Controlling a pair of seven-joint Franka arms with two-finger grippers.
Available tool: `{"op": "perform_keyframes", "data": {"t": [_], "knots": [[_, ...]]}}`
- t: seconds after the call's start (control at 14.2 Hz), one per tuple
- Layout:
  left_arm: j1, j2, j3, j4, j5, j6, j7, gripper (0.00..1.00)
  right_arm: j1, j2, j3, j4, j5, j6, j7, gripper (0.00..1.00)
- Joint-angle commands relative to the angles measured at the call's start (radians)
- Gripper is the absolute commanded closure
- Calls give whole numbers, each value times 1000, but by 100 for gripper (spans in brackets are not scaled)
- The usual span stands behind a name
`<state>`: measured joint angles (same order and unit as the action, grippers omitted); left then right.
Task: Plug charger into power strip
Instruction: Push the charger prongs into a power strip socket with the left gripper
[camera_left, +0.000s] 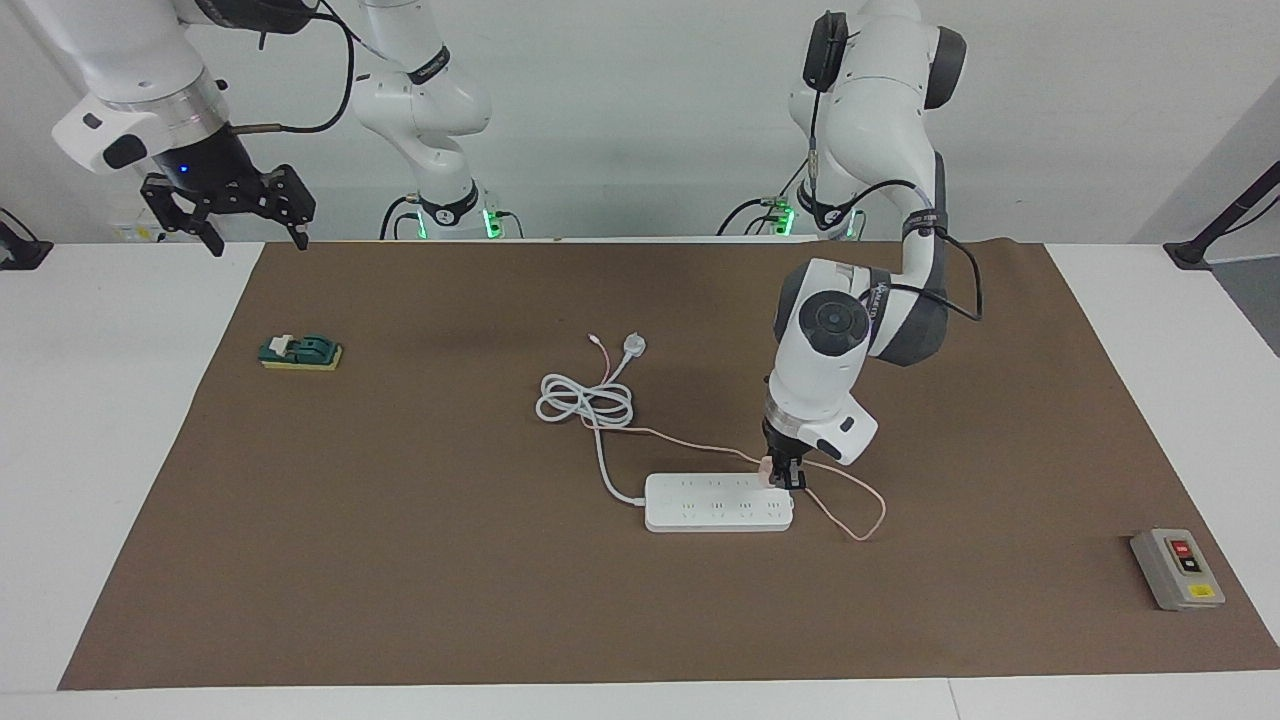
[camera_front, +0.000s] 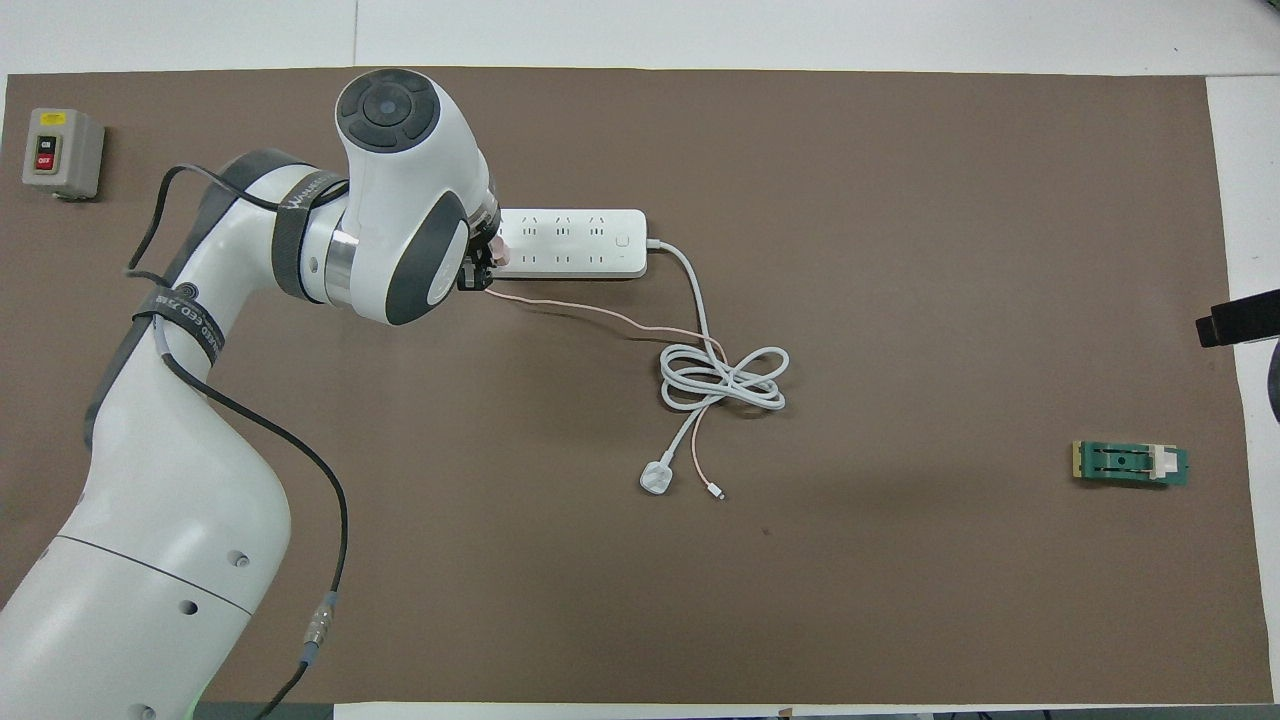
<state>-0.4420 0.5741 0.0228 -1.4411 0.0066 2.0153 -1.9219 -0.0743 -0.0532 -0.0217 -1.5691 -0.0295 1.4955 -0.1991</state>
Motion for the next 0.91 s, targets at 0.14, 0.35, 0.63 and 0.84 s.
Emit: {"op": "perform_keyframes", "data": {"t": [0.14,0.35,0.63,0.84], "knots": [[-12,-49,11,-93,-14,49,29,100,-22,-17,13,-16,-17,-6,-2,0],[-20,-45,11,-105,-14,71,24,100,-22,-17,11,-16,-17,-14,-3,0],[-20,-28,11,-101,-4,69,30,100,-21,-17,11,-16,-17,-14,-2,0],[-17,31,8,-50,-5,40,44,100,-21,-17,11,-16,-17,-20,-3,0]]}}
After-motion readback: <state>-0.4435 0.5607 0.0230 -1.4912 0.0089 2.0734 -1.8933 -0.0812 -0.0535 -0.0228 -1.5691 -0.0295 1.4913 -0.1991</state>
